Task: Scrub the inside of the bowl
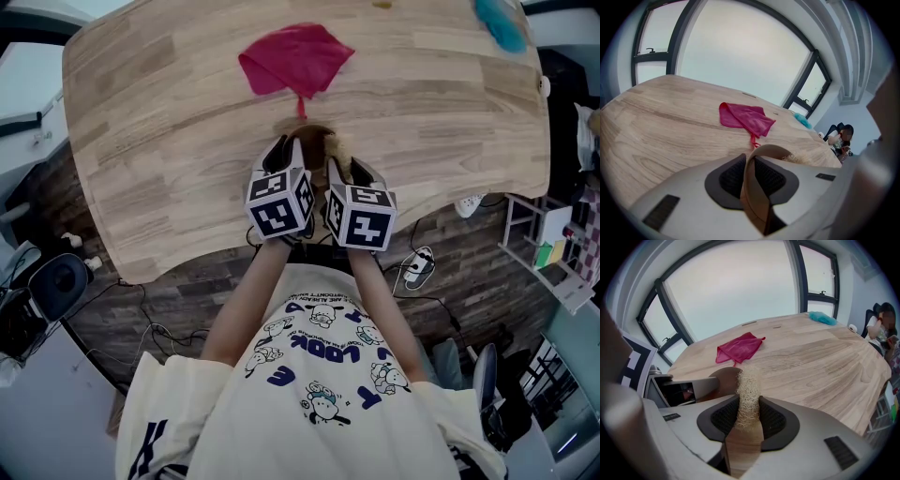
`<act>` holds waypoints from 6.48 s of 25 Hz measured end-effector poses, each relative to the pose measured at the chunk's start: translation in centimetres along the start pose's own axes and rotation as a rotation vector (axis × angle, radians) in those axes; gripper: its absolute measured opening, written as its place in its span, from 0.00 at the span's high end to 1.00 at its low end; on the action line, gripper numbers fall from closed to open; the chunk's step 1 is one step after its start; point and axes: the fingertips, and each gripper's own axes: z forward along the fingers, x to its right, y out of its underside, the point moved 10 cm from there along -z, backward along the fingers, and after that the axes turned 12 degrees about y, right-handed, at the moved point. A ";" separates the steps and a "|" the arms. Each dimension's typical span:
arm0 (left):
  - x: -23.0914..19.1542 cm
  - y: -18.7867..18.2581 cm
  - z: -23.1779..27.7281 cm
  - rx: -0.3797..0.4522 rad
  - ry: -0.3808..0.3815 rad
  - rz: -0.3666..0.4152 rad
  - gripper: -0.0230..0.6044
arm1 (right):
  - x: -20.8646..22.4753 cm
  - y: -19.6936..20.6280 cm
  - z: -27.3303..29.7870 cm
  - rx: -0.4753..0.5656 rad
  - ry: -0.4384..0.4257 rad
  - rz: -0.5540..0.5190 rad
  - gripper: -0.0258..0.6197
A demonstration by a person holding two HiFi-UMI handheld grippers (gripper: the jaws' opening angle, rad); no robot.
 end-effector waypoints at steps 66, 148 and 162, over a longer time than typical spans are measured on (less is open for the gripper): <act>0.0 0.2 -0.1 -0.052 -0.025 -0.006 0.84 | -0.5 0.5 -0.6 0.028 -0.009 -0.081 0.77; -0.4 0.3 -0.3 -0.192 0.074 0.178 0.88 | 0.2 0.1 -0.2 0.020 -0.010 -0.183 0.77; 0.7 -0.4 0.2 -0.285 0.216 0.480 0.74 | -1.0 -1.7 0.4 0.031 -0.122 -0.613 0.77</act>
